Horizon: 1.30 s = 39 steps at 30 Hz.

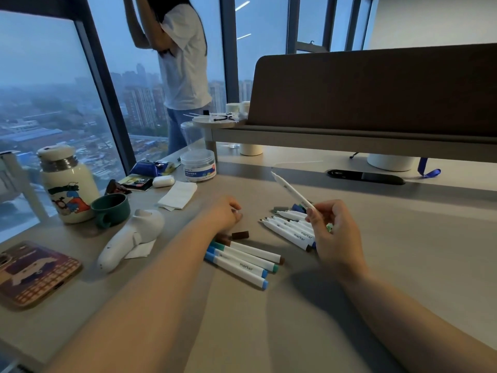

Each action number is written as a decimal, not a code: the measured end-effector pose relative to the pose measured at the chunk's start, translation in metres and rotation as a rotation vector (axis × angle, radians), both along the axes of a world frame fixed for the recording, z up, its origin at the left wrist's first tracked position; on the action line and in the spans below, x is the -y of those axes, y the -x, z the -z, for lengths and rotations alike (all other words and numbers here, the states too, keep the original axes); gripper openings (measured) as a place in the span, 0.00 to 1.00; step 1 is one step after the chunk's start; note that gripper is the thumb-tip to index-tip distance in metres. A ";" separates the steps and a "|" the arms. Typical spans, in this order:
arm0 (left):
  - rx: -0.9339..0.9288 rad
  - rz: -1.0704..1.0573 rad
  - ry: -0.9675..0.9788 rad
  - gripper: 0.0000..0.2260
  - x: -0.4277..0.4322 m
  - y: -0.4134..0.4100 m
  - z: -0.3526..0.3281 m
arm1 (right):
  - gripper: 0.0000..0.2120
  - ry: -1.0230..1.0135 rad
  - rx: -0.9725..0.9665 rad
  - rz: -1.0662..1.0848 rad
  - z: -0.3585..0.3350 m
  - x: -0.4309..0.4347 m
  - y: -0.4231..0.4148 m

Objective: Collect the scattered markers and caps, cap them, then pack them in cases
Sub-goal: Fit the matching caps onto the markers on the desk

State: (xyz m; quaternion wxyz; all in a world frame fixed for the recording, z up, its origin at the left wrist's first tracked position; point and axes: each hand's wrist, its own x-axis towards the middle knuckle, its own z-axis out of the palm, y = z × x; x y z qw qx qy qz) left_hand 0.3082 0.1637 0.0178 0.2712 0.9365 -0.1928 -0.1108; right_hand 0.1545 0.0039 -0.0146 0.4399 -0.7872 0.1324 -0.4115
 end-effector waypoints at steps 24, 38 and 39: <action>-0.502 -0.315 1.356 0.04 -0.026 0.049 -0.012 | 0.14 0.191 0.082 -0.116 0.000 -0.006 0.004; -0.328 -0.277 1.215 0.14 -0.021 0.049 -0.004 | 0.08 0.332 0.145 -0.112 0.001 -0.010 0.005; -0.303 -0.275 1.197 0.14 -0.020 0.049 -0.003 | 0.09 0.346 0.146 -0.108 0.001 -0.010 0.006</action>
